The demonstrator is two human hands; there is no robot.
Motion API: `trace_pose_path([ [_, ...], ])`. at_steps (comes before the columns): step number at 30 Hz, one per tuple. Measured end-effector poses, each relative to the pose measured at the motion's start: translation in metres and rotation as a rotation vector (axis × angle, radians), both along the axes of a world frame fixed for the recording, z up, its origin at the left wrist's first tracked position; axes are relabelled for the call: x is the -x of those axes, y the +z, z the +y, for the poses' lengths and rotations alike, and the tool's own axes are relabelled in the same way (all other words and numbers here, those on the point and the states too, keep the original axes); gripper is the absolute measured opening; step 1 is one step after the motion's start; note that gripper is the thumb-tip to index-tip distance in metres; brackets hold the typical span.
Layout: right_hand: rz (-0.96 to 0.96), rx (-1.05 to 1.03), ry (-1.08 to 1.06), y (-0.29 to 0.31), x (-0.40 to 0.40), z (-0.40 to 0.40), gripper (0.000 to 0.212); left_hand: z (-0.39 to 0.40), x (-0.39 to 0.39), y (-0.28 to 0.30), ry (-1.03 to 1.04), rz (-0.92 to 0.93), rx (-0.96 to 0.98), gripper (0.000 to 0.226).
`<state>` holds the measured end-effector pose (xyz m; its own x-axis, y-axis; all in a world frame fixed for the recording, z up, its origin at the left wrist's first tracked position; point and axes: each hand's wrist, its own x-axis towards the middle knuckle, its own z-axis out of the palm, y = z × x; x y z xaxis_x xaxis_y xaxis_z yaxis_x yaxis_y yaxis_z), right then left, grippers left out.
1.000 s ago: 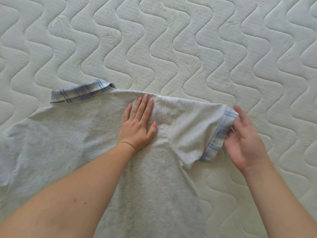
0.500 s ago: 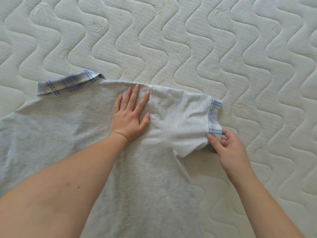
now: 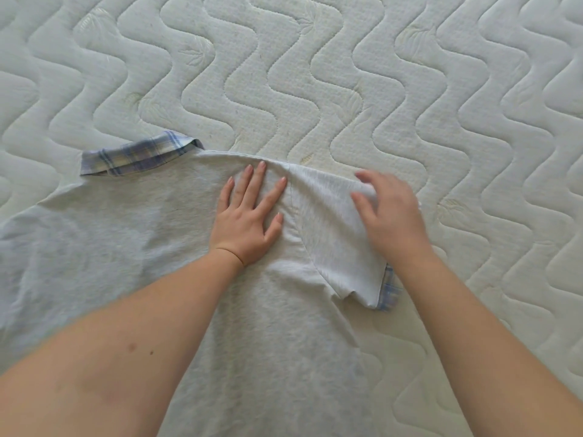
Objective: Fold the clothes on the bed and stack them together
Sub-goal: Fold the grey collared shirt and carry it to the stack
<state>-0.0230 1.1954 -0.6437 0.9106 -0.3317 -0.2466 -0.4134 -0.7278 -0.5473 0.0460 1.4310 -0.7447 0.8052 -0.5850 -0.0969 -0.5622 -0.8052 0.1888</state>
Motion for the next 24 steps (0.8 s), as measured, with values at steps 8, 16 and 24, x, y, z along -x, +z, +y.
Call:
trace_pose_path([
  [8,0.257,0.17,0.28,-0.04,-0.093,0.044,0.034,0.0,0.0,0.0,0.011,-0.008,0.103,0.056],
  [16,0.05,0.214,0.113,-0.041,-0.079,0.029,0.032,-0.001,0.0,0.005,0.023,0.012,0.041,0.069],
  [24,0.393,0.272,0.45,-0.027,-0.054,-0.035,0.048,-0.001,0.001,0.005,-0.031,-0.01,-0.006,0.062],
])
